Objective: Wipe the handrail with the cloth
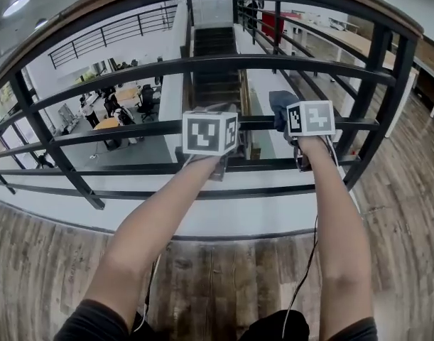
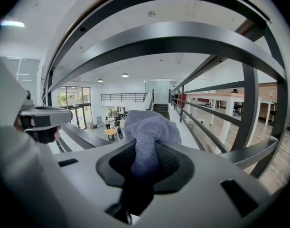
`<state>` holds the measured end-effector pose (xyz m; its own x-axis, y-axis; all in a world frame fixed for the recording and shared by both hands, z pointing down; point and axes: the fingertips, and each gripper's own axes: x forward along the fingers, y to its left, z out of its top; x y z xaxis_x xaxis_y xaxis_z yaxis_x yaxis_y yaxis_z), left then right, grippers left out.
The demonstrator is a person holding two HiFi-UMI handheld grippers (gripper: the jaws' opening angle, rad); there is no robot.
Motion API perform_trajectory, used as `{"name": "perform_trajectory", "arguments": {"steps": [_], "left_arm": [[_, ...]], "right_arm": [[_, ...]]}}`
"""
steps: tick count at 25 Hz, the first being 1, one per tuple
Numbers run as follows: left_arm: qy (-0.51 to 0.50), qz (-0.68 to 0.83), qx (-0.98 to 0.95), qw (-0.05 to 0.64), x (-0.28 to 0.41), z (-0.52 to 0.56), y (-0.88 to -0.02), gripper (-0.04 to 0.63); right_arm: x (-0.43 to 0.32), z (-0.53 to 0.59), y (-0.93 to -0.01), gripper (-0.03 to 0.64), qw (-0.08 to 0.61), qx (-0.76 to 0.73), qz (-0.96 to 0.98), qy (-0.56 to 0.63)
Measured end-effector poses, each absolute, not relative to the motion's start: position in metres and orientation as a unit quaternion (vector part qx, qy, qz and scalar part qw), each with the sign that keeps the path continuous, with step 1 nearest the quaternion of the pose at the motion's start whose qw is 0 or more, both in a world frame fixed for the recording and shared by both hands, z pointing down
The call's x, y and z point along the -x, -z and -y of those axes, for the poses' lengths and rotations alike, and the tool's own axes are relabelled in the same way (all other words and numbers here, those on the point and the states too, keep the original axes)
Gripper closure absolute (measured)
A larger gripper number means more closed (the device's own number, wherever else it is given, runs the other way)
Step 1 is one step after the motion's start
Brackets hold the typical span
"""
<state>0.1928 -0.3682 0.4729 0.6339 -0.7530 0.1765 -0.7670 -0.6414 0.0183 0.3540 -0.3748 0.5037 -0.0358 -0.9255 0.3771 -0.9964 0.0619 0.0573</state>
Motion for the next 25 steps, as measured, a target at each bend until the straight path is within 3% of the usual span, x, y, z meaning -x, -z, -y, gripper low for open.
{"name": "perform_trajectory", "arguments": {"steps": [19, 25], "left_arm": [[-0.072, 0.356, -0.931, 0.038, -0.387, 0.337, -0.474, 0.597], [-0.075, 0.348, -0.934, 0.028, -0.414, 0.334, -0.477, 0.597]], "right_arm": [[-0.574, 0.335, -0.497, 0.525, 0.154, -0.738, 0.648, -0.108], [-0.633, 0.324, -0.493, 0.525, 0.151, -0.751, 0.633, -0.108]]}}
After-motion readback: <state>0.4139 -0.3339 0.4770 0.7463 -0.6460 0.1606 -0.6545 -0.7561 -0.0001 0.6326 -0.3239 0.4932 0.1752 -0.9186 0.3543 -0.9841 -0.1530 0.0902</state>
